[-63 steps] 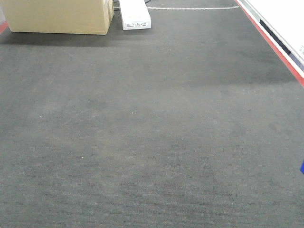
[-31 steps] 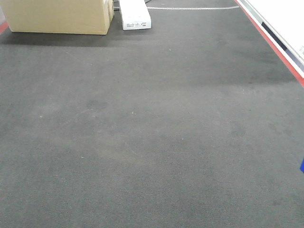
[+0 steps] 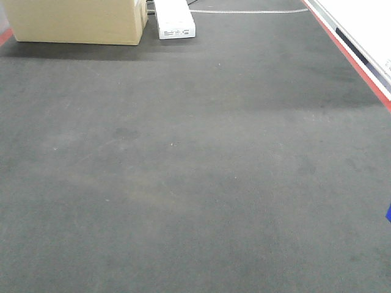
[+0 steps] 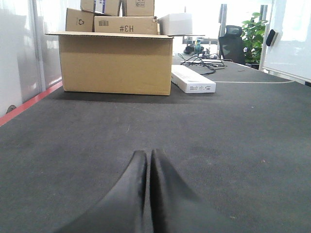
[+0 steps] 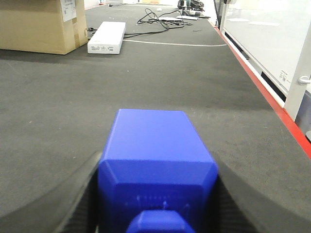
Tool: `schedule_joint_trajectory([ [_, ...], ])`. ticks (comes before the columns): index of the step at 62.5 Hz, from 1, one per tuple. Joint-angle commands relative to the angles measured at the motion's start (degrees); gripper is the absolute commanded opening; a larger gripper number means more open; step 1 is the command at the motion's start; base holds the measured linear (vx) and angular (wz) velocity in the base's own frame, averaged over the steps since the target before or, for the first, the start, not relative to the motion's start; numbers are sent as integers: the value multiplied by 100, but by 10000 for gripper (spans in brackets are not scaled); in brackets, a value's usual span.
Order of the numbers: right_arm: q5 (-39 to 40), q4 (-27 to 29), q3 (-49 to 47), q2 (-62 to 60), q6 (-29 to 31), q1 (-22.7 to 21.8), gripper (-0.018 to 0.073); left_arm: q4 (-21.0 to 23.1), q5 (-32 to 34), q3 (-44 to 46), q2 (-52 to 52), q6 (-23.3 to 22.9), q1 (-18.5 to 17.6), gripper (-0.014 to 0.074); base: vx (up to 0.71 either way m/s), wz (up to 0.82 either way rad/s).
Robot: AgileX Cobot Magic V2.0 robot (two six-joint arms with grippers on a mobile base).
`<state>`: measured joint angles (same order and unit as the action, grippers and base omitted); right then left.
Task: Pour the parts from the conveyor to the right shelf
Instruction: 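Drive away from the conveyor holding the block in the right gripper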
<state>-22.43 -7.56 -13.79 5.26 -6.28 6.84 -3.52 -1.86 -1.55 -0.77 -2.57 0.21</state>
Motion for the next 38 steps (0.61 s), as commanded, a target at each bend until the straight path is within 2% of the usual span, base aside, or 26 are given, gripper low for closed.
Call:
schedule_joint_trajectory([
  [1, 494, -88, -157, 66, 38, -30, -9, 14, 416, -178, -80, -44, 13, -6, -5, 4],
  [17, 496, -88, -157, 66, 38, -30, -9, 14, 416, -178, -80, -44, 13, -6, -19, 5],
  [38, 496, -88, -157, 66, 38, -30, -9, 14, 416, -178, -80, -44, 13, -6, -41, -7],
])
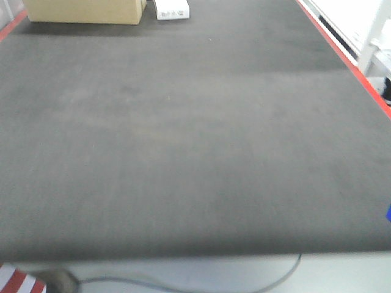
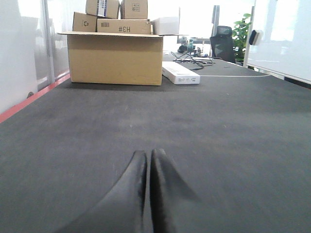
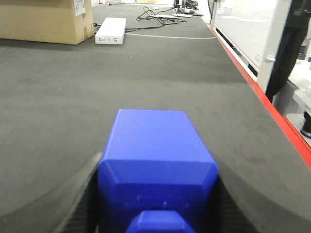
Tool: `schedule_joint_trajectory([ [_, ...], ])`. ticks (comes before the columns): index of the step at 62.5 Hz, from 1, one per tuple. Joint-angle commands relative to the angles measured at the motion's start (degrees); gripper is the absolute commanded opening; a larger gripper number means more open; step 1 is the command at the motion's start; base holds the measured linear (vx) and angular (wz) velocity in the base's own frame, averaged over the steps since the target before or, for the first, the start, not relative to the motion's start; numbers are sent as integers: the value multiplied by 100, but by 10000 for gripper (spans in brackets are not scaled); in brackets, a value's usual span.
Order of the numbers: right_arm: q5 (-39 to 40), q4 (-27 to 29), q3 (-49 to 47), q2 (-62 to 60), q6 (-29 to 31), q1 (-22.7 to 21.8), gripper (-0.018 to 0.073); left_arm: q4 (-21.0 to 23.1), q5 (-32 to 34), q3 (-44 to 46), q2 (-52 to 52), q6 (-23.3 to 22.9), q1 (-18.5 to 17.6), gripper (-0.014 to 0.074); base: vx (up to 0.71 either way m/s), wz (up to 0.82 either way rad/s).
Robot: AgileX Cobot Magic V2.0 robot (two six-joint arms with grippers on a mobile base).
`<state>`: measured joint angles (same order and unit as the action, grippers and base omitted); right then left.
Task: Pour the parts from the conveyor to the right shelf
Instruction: 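Drive away from the conveyor holding the block in the right gripper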
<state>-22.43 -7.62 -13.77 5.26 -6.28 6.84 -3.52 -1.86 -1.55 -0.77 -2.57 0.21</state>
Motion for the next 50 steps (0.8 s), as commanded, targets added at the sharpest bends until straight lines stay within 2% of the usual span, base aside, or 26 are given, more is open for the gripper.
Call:
schedule_joint_trajectory([
  [1, 496, -81, -159, 66, 38, -30, -9, 14, 416, -178, -72, -44, 13, -6, -47, -6],
  [50, 494, -81, -159, 66, 38, -30, -9, 14, 416, -178, -69, -44, 13, -6, -41, 4],
])
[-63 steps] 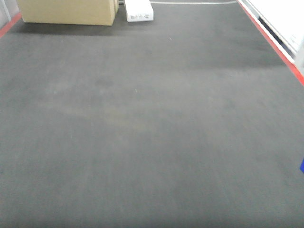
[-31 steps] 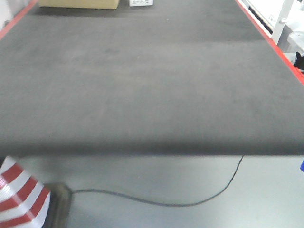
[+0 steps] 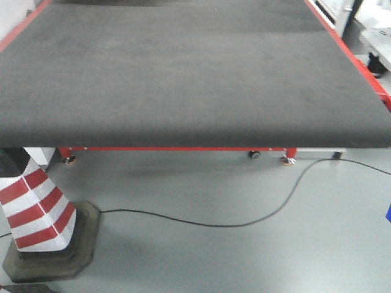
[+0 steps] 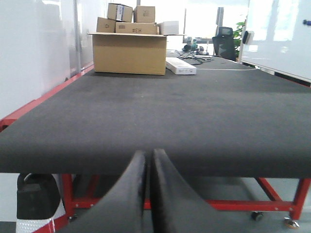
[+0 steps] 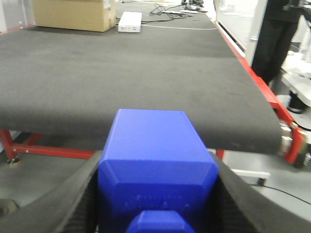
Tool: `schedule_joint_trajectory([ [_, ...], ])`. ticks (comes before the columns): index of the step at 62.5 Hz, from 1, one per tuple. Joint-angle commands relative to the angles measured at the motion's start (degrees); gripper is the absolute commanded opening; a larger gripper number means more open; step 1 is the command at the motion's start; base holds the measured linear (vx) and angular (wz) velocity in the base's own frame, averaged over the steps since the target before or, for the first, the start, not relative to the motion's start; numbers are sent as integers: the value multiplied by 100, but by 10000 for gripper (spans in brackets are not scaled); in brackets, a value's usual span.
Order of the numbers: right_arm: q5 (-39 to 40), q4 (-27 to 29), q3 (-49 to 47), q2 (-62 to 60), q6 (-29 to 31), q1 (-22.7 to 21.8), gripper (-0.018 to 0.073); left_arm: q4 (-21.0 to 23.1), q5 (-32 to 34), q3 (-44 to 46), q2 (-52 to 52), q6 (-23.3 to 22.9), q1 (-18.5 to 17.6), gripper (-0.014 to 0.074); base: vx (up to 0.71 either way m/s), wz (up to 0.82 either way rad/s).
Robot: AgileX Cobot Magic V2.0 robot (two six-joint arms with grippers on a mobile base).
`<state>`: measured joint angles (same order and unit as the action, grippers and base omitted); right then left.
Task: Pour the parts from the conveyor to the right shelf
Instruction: 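Drive away from the conveyor holding the block in the right gripper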
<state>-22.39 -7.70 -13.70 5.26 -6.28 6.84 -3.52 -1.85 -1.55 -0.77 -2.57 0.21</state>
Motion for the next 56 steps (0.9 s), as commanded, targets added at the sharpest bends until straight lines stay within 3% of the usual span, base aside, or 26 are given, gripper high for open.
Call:
schedule_joint_trajectory([
  [1, 490, -74, -165, 66, 38, -30, -9, 14, 415, -178, -69, -44, 13, -6, -32, -19],
  [16, 490, -74, -165, 66, 38, -30, -9, 14, 415, -178, -69, -44, 13, -6, -29, -45],
  [56, 490, -74, -165, 66, 38, -30, -9, 14, 415, -178, -69, -44, 13, -6, -23, -86],
])
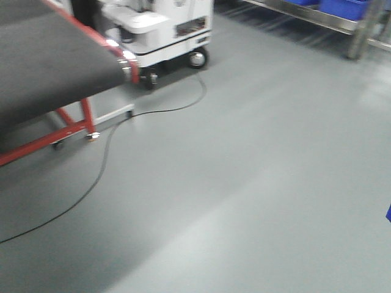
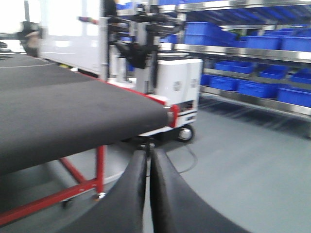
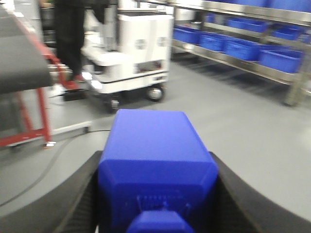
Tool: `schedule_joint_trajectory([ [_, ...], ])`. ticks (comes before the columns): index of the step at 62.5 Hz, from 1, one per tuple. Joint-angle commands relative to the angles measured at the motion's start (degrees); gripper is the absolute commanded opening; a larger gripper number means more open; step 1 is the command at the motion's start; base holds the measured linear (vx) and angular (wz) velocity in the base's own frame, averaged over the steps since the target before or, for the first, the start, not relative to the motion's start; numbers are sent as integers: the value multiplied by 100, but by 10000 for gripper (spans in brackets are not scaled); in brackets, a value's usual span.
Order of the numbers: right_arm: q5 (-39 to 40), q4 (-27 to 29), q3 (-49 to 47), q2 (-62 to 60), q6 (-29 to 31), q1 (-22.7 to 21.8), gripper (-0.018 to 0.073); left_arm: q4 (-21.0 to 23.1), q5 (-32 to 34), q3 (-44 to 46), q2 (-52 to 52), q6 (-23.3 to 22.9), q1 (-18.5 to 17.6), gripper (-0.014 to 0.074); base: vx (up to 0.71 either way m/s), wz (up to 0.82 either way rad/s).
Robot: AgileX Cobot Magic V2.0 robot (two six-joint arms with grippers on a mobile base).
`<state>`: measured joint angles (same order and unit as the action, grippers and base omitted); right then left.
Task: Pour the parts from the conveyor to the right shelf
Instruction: 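Drive away from the conveyor holding the block in the right gripper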
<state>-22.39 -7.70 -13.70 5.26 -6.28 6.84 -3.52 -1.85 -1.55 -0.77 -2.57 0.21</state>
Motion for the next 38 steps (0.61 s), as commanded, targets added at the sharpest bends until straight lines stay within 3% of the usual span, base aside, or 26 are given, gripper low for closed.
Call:
schedule_joint_trajectory([
  [1, 490, -74, -165, 66, 38, -30, -9, 14, 415, -178, -69, -44, 13, -6, -20, -76],
  [38, 491, -74, -165, 66, 38, -30, -9, 14, 415, -178, -69, -44, 13, -6, -16, -74],
])
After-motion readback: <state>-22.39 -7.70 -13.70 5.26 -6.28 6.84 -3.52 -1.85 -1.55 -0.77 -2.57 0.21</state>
